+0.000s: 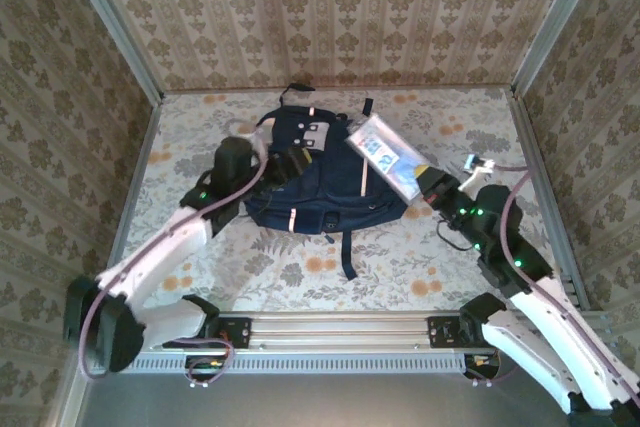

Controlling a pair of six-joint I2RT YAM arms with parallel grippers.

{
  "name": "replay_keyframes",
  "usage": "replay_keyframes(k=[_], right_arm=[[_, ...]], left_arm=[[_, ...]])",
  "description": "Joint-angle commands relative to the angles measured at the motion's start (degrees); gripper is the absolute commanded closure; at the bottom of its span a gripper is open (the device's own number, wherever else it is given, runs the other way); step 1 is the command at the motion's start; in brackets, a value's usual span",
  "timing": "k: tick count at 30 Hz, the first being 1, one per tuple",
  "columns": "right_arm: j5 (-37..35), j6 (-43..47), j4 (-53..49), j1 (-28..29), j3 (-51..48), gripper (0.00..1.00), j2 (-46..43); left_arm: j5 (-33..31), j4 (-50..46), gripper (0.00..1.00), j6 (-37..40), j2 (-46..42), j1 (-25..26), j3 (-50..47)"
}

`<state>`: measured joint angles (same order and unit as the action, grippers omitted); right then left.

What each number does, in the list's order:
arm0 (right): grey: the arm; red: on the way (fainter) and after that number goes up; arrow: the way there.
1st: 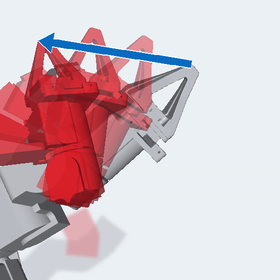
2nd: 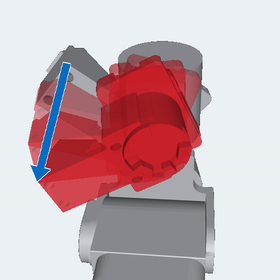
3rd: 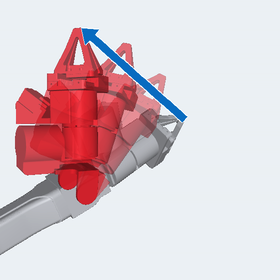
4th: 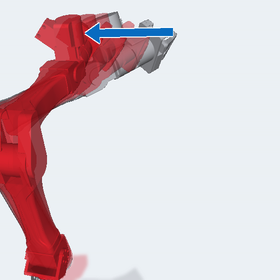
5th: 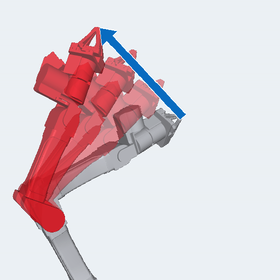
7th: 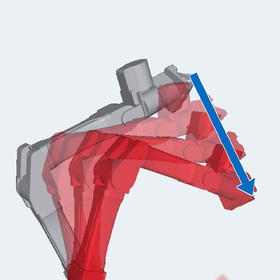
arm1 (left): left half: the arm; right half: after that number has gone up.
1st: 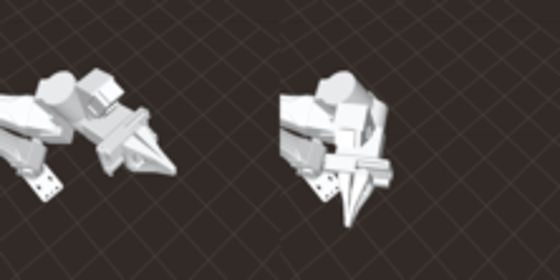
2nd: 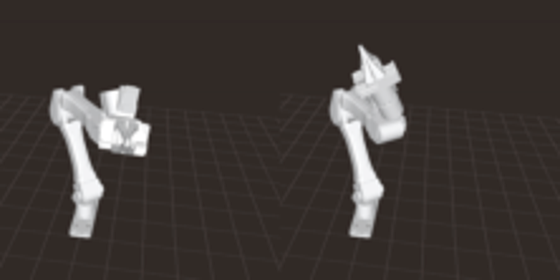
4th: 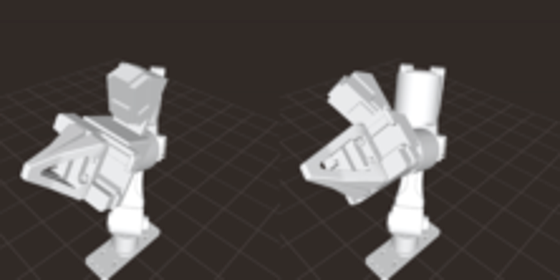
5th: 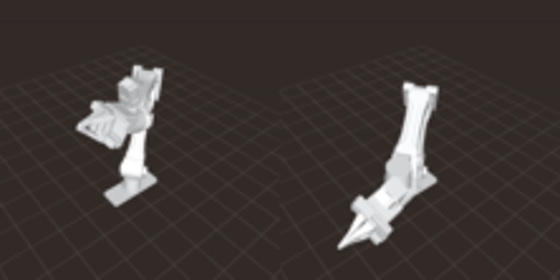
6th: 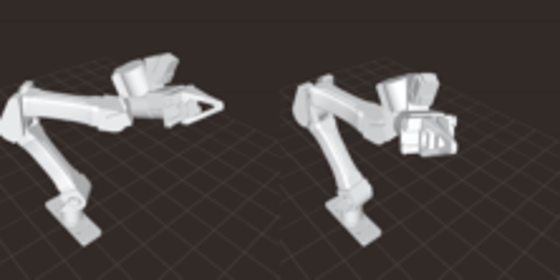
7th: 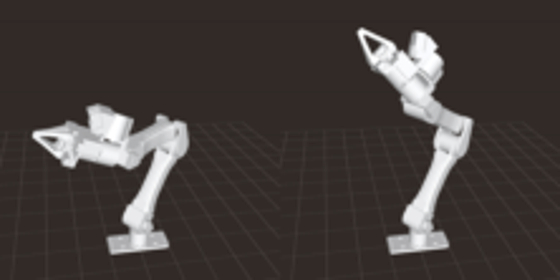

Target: Pack books, pencil case, and school supplies into a backpack

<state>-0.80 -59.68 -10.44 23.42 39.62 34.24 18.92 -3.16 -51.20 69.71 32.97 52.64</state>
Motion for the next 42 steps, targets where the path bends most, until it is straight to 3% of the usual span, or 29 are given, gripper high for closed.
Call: replay_keyframes(k=[1,8,19,23,27,31,35,42], right_arm=[[-8.7,7.2,-19.9,-3.2,4.5,1.0,-1.2],[-19.6,8.4,-24.9,-4.5,4.3,0.98,-9.5],[-19.0,10.6,-26.7,-4.7,4.7,0.99,-11.3],[-19.0,10.9,-26.8,-4.7,4.5,0.99,-11.8],[-18.7,10.6,-26.5,-4.7,3.9,1.0,-11.9],[-18.0,9.6,-26.2,-4.6,3.2,1.0,-12.0],[-17.3,10.6,-25.8,-4.7,3.3,1.0,-11.9],[-14.4,14.3,-24.7,-4.8,3.0,1.0,-10.3]], left_arm=[[6.3,-8.1,0.34,11.6,9.7,2.8,9.8],[8.9,-11.7,0.37,15.3,30.1,6.4,28.9],[11.9,-9.6,0.47,14.4,46.2,7.7,42.1],[13.1,-8.8,0.53,13.4,48.5,8.2,42.6],[14.7,-6.9,0.69,12.1,50.1,8.5,42.1],[15.2,-8.0,0.78,12.6,51.9,8.7,43.0],[15.4,-10.5,0.99,13.4,50.7,7.9,43.2],[19.3,-20.4,1.0,17.7,41.5,4.1,47.8]])
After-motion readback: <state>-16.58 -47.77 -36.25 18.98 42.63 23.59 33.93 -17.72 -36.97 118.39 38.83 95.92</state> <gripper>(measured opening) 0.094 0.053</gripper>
